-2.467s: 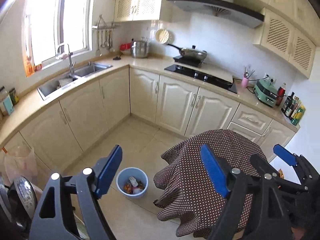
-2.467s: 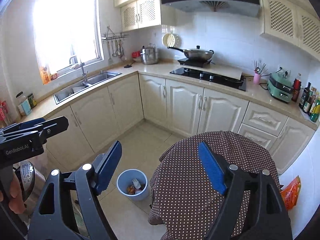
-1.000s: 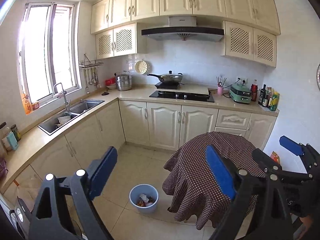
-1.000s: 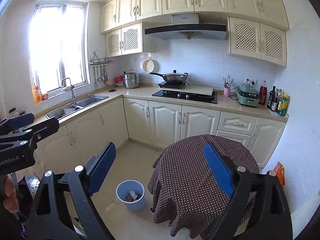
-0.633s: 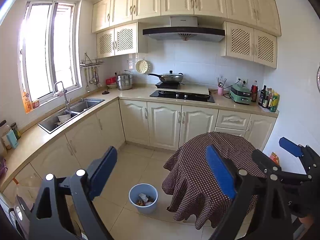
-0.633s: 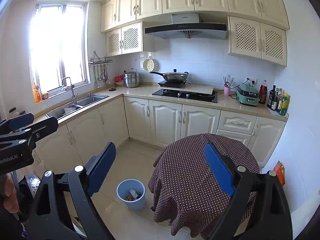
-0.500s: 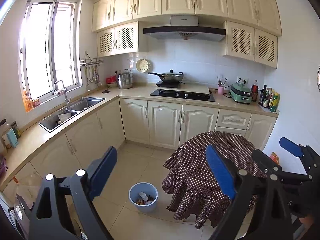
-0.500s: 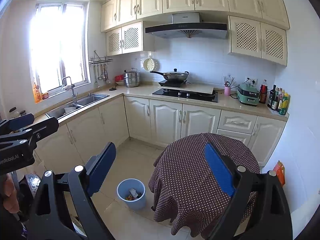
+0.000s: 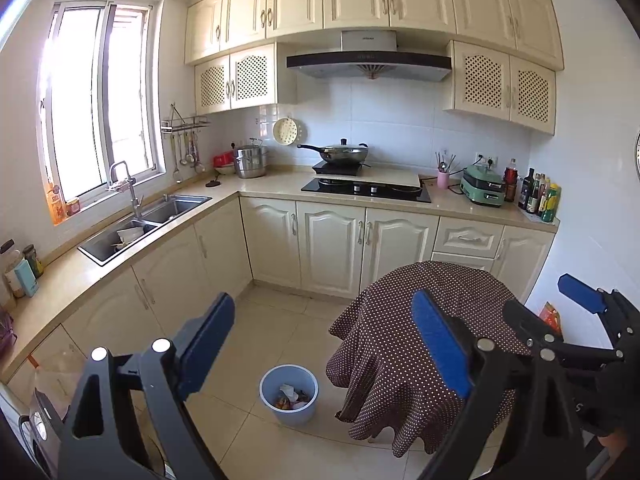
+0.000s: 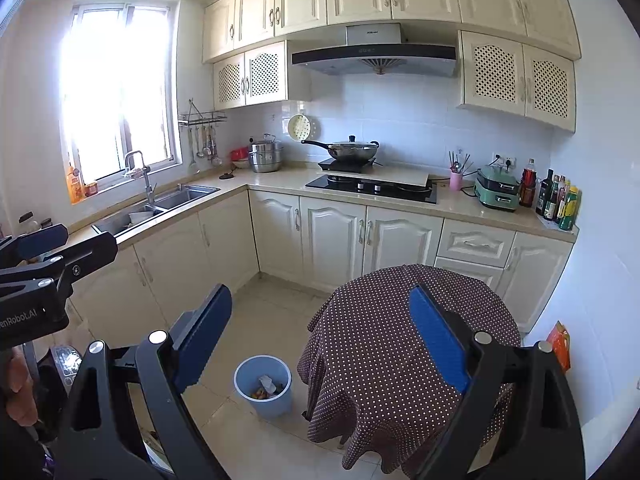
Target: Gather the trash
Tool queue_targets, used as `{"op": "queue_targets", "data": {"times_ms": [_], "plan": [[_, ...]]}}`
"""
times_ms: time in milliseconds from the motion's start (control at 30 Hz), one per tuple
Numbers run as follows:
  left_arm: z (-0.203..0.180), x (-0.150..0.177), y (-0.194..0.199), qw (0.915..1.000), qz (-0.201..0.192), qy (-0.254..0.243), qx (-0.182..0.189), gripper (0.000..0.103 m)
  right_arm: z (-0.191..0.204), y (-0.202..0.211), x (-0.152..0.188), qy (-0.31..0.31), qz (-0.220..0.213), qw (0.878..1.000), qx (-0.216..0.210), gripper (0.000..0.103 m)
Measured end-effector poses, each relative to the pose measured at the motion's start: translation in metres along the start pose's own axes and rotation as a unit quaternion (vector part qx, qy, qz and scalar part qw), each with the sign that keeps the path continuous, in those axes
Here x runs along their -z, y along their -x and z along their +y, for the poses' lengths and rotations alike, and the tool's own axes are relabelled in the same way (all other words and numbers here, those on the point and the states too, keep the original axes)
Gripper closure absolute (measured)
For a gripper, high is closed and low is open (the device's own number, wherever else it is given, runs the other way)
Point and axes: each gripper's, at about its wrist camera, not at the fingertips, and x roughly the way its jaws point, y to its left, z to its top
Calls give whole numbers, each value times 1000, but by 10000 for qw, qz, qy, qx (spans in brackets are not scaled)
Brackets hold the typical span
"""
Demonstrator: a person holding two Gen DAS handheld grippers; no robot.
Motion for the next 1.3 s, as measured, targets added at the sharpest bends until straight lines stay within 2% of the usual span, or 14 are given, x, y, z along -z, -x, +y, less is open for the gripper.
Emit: {"op": "queue_targets", "data": {"times_ms": [1300], "plan": [[4,2,-11,10000,88,-22,13,15,1,-9,-3,26,112,9999,-81,16]]}}
